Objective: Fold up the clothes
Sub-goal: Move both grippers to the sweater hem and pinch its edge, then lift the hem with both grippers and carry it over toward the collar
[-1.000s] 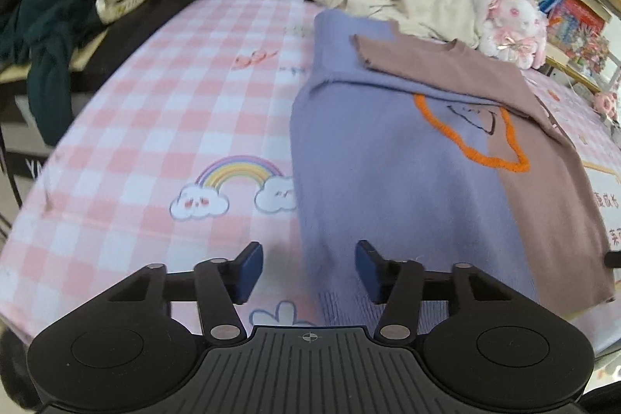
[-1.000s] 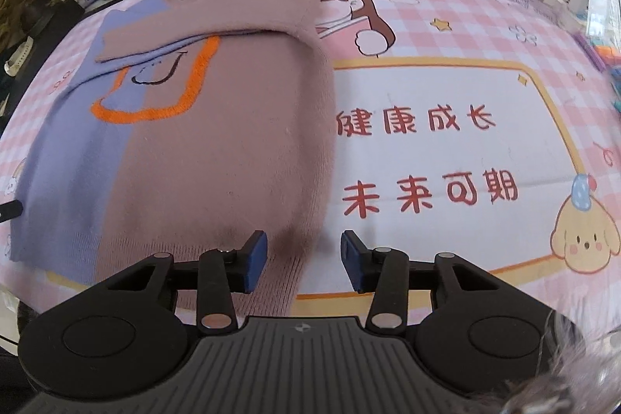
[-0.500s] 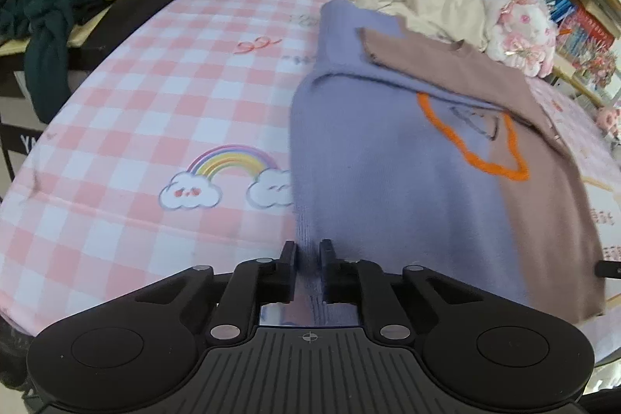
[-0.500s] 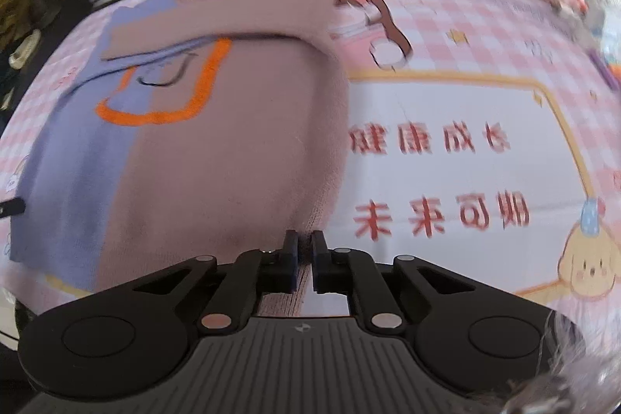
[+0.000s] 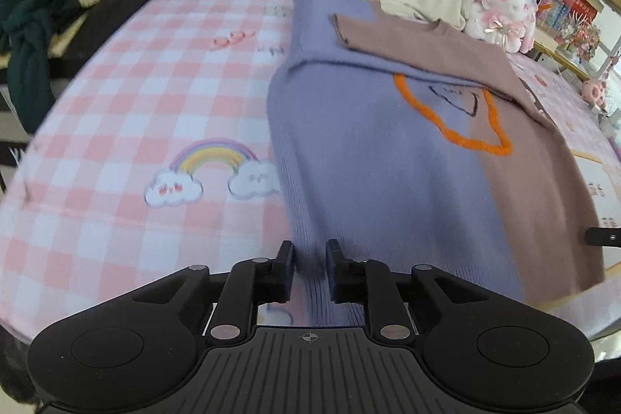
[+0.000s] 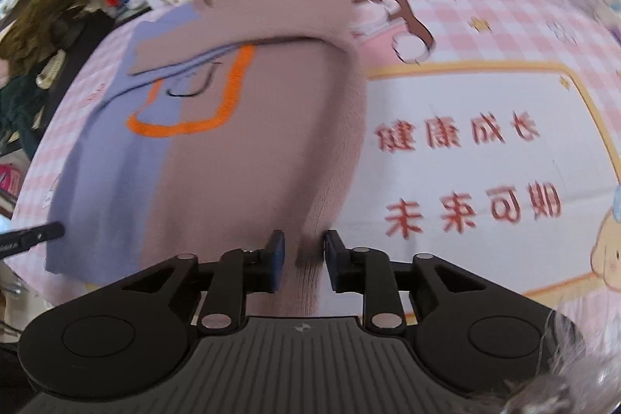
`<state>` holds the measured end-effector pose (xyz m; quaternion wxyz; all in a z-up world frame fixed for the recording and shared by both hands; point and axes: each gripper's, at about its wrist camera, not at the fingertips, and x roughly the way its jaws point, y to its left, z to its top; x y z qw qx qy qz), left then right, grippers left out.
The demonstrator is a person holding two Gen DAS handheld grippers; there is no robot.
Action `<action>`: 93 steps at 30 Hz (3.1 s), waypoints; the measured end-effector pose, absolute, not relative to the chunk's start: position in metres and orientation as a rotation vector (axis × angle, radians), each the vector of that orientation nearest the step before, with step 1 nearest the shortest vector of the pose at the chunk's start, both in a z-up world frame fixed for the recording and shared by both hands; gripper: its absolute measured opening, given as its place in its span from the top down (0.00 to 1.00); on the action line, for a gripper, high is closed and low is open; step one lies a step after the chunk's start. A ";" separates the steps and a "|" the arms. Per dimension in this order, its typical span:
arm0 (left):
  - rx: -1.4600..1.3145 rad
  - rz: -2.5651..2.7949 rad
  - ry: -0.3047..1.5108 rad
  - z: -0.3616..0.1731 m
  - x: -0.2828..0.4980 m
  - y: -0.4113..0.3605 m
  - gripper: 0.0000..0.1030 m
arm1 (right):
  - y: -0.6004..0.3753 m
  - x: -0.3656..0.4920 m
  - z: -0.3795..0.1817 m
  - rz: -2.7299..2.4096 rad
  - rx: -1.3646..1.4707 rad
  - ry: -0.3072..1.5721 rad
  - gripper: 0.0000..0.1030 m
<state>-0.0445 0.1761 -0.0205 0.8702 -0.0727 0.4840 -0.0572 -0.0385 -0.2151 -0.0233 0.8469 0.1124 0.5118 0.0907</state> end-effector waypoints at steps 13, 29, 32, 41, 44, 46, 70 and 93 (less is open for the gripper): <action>-0.211 -0.134 0.990 -0.021 -0.044 0.180 0.89 | -0.199 -0.045 -0.013 0.325 0.187 1.020 0.91; -0.458 -0.161 1.010 -0.036 -0.040 0.206 0.85 | -0.225 -0.035 -0.038 0.238 0.353 1.144 0.93; -0.479 -0.154 1.011 -0.038 -0.040 0.209 0.92 | -0.234 -0.037 -0.041 0.242 0.396 1.139 0.94; -0.415 -0.172 1.027 -0.032 -0.056 0.176 0.95 | -0.270 -0.069 -0.041 0.202 0.410 1.110 0.94; -0.435 -0.174 1.031 -0.027 -0.068 0.163 0.95 | -0.286 -0.085 -0.042 0.200 0.433 1.106 0.94; -0.434 -0.182 1.031 -0.023 -0.077 0.155 0.95 | -0.297 -0.094 -0.041 0.201 0.453 1.101 0.94; -0.538 -0.163 1.026 -0.034 -0.110 0.146 0.90 | -0.320 -0.131 -0.044 0.227 0.502 1.071 0.85; -0.510 -0.167 1.059 -0.030 -0.104 0.142 0.96 | -0.327 -0.124 -0.046 0.249 0.517 1.081 0.94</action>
